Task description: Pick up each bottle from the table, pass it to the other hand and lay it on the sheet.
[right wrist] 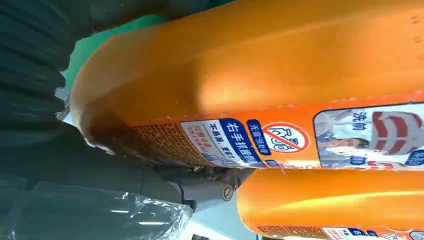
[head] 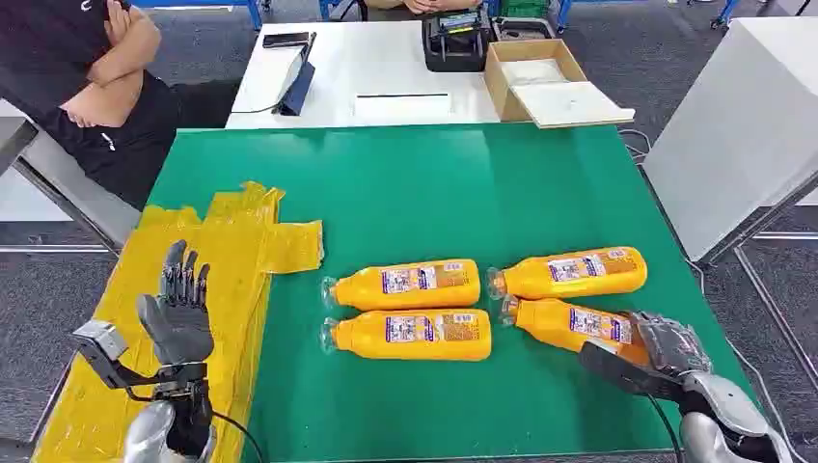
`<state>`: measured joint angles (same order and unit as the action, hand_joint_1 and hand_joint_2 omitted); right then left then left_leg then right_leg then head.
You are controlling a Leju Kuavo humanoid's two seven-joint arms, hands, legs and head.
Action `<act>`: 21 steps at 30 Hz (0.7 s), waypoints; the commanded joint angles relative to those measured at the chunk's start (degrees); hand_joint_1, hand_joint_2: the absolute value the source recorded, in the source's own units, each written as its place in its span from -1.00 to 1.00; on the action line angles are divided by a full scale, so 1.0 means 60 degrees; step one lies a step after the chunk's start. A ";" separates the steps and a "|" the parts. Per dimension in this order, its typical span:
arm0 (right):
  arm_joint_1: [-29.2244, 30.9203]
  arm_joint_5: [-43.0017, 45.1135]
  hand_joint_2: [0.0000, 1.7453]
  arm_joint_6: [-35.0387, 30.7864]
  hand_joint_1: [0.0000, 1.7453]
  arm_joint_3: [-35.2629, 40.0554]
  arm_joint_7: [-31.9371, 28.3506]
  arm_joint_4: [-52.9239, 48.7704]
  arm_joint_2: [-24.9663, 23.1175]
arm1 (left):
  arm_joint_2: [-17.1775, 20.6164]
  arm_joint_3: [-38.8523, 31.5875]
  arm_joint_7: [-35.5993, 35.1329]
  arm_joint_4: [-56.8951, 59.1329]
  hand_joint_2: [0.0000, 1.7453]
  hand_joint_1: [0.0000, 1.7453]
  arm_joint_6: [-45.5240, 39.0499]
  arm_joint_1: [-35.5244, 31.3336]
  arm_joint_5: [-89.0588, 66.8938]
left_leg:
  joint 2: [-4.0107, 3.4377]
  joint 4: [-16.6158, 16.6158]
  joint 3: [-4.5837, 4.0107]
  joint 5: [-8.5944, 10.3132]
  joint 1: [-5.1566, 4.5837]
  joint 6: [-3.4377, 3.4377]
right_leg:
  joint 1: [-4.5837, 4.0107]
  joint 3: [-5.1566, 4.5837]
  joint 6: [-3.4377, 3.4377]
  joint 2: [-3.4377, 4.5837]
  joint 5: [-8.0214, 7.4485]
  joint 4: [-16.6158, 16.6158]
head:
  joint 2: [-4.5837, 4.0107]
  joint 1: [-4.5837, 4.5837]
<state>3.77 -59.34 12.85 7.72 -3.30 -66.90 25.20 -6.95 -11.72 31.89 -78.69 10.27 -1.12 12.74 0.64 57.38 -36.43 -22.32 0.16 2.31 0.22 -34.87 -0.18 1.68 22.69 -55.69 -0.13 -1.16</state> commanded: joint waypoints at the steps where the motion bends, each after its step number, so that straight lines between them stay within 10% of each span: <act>1: -0.0219 0.0140 1.00 0.0174 1.00 0.0667 0.0006 0.0851 -0.0213 | 0.0148 -0.0047 -0.0005 0.0499 -1.00 -1.00 -0.0009 -0.0103 0.0097 | 0.0018 -0.0017 0.0032 -0.0003 0.0004 -0.0027 | -0.0006 0.0043 -0.0004 -0.0048 0.0010 0.0021 | 0.0000 0.0000; 11: -0.0236 0.1059 1.00 0.0138 1.00 0.0516 -0.0399 0.0389 -0.0142 | 0.0164 0.0137 0.0004 0.0808 -1.00 -1.00 0.0000 -0.0258 0.0103 | 0.0008 -0.0014 0.0030 -0.0014 0.0006 -0.0038 | -0.0010 0.0035 -0.0003 -0.0025 0.0003 0.0015 | 0.0000 0.0000; 21: -0.3133 0.4493 1.00 0.1167 1.00 -0.1815 -0.0591 -0.7528 0.0368 | 0.0229 -0.0299 0.0079 0.0633 -1.00 -1.00 0.0120 -0.0150 0.0198 | 0.0024 0.0018 -0.0010 -0.0033 -0.0021 -0.0017 | 0.0022 -0.0012 -0.0006 -0.0040 0.0044 -0.0047 | 0.0000 0.0000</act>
<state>-6.03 -38.00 17.60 7.41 -7.17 -82.61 27.52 -6.51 -11.61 32.04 -77.24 10.05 -1.26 13.29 0.69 57.38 -36.58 -22.40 0.17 2.42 0.24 -34.93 -0.16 1.67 22.72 -55.73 -0.13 -1.16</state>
